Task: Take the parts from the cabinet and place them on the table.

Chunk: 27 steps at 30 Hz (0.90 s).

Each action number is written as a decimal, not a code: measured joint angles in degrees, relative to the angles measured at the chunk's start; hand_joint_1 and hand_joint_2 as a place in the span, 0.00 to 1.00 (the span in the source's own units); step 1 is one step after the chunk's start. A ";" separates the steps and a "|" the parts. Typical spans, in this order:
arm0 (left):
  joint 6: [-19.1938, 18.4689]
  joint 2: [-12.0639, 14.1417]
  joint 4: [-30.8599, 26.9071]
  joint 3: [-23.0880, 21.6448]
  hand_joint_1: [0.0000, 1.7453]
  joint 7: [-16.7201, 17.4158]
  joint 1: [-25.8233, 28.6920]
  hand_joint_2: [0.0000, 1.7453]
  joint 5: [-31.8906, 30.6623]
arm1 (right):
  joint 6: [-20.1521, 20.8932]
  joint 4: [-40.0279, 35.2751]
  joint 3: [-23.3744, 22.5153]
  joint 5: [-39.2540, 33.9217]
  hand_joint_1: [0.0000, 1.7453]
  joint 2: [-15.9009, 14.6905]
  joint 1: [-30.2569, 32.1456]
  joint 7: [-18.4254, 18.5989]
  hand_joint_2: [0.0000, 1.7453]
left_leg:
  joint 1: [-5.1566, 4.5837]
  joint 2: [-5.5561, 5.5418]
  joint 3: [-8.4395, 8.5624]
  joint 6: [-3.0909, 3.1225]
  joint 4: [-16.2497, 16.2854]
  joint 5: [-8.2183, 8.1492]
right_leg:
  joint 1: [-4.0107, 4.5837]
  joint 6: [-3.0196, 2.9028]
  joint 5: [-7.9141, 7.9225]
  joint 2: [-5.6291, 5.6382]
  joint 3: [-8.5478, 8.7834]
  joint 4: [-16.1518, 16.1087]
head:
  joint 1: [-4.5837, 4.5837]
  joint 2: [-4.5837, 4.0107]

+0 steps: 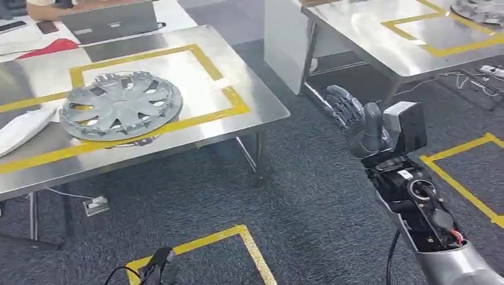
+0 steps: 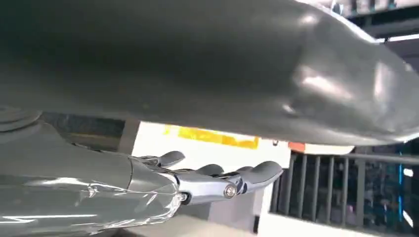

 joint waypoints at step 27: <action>-0.39 0.20 -0.02 -0.04 0.00 0.04 0.08 0.00 -0.37 | -1.97 -1.86 -3.74 -0.92 0.00 -0.11 3.95 -0.61 0.00 | -1.01 3.14 -7.03 0.23 17.28 -9.58 | 0.78 -1.24 0.76 -2.38 -0.68 -0.55 | 0.81 0.00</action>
